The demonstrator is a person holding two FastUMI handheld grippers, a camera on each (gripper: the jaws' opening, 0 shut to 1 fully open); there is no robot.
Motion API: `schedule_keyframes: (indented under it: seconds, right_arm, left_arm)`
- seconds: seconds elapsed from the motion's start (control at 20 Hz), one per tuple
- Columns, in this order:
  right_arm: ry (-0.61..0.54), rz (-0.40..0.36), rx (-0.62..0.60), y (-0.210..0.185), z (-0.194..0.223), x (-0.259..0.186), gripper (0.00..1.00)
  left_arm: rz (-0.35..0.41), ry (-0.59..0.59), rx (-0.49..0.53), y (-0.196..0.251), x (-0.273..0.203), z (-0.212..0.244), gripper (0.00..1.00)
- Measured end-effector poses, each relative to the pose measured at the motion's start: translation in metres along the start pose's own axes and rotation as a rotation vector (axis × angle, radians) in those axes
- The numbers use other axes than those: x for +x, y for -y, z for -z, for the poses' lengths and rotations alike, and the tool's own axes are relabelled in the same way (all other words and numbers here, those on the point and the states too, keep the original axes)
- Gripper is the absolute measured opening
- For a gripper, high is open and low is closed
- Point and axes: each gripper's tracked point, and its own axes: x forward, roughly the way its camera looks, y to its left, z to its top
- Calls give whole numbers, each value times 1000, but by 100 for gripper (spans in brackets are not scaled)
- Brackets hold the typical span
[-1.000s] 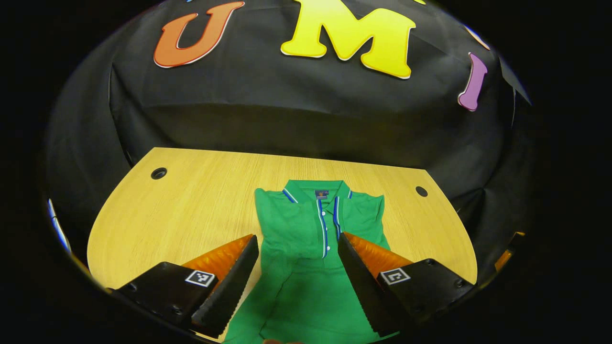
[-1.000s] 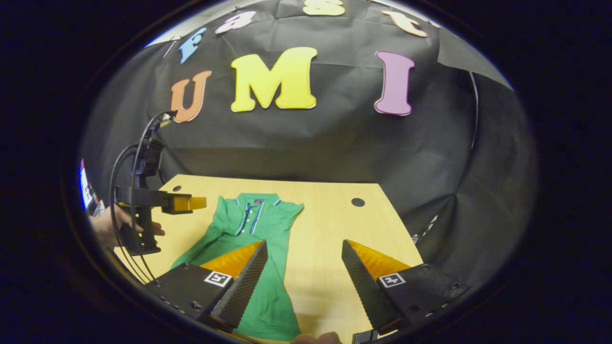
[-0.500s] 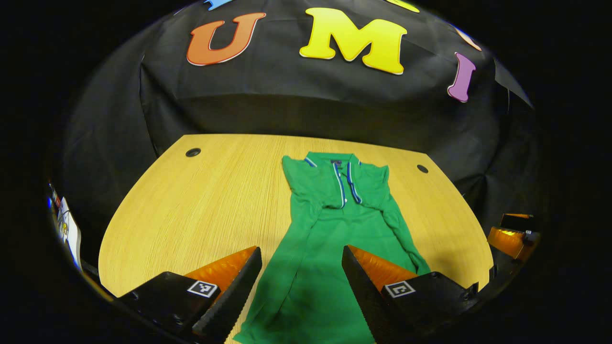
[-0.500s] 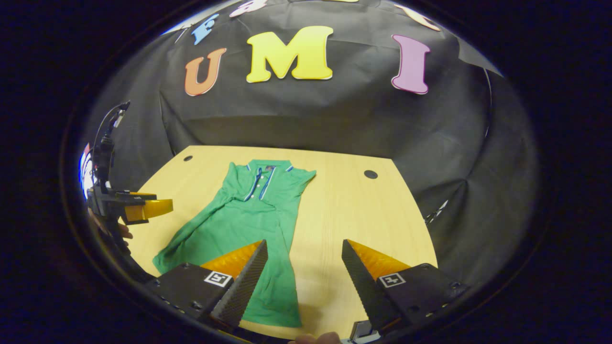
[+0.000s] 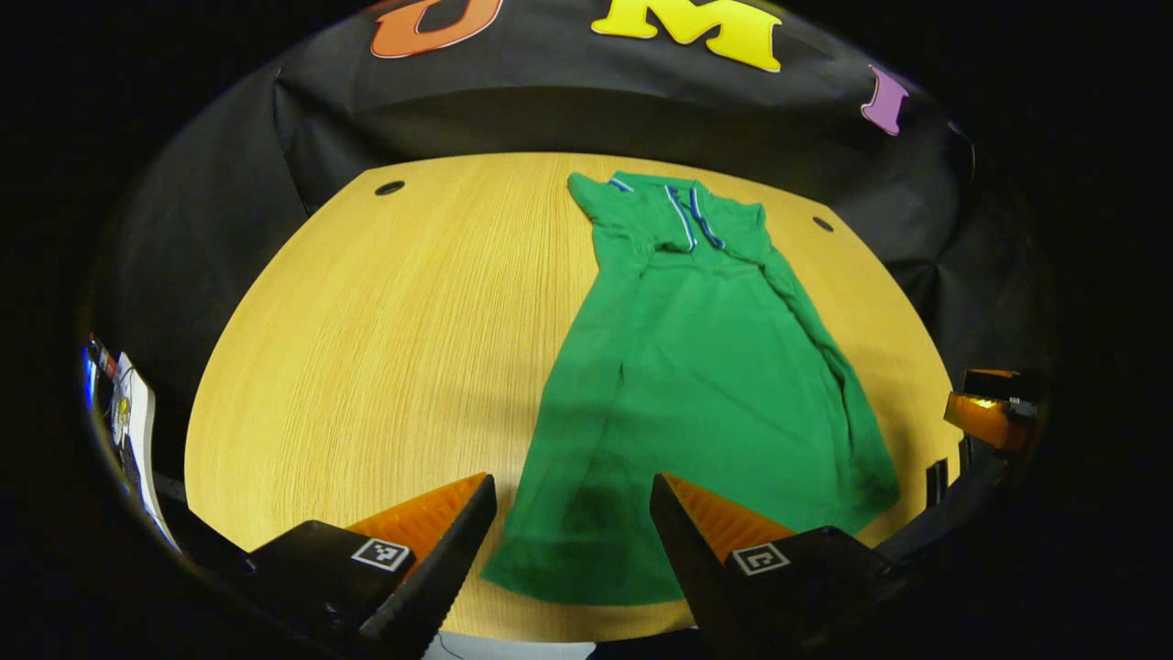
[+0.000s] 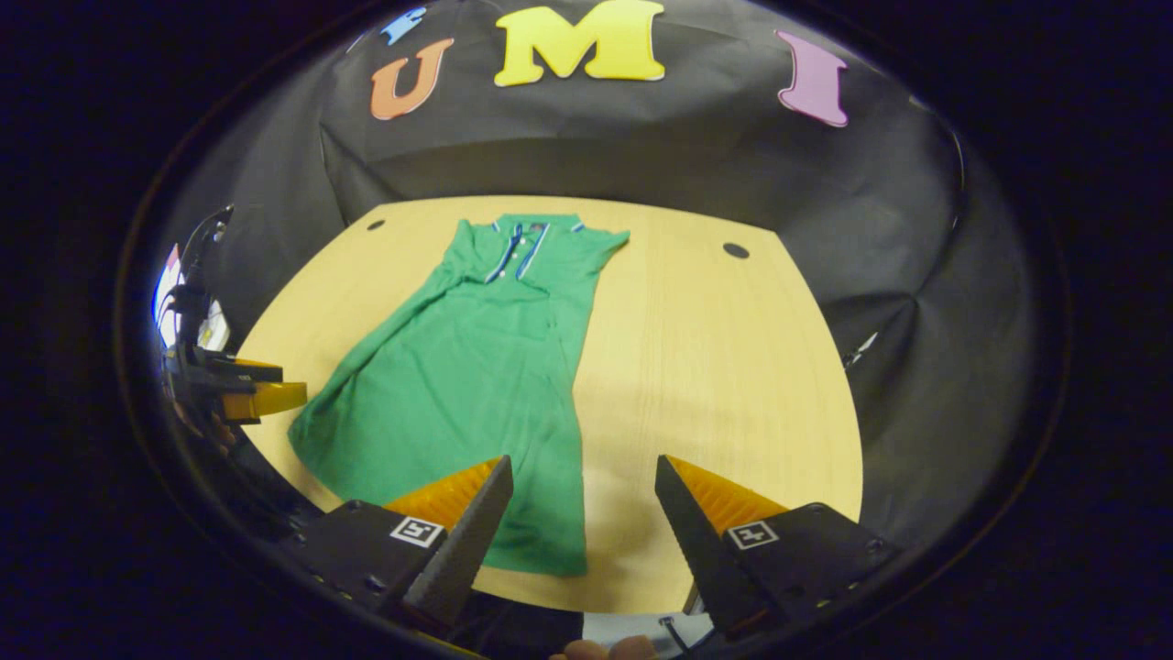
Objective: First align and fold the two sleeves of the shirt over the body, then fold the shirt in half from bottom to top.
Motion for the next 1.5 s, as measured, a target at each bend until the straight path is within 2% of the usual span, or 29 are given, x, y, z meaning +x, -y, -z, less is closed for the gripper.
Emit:
schedule_keyframes:
  seconds: [0.25, 0.6, 1.05, 1.2, 1.35, 1.45, 1.5]
  right_arm:
    - [-151, -13, -7, -5, 50, 16, 96]
    - [-324, -25, 8, -9, 94, 36, 96]
    - [-417, -28, 31, -13, 118, 41, 96]
    - [-447, -30, 49, -15, 123, 42, 89]
    - [-452, -39, 45, -19, 121, 41, 69]
    - [-459, -42, 40, -20, 121, 43, 57]
    - [-463, -41, 45, -20, 121, 43, 58]
  left_arm:
    - [6, -119, -23, -10, 1, 48, 100]
    - [9, -187, -31, -5, -4, 78, 100]
    - [-5, -223, -30, 15, -42, 111, 100]
    - [-23, -243, 3, 25, -63, 126, 100]
    - [-29, -253, -4, 37, -88, 142, 100]
    - [-28, -263, -11, 48, -107, 156, 91]
    - [-27, -271, -9, 54, -117, 163, 83]
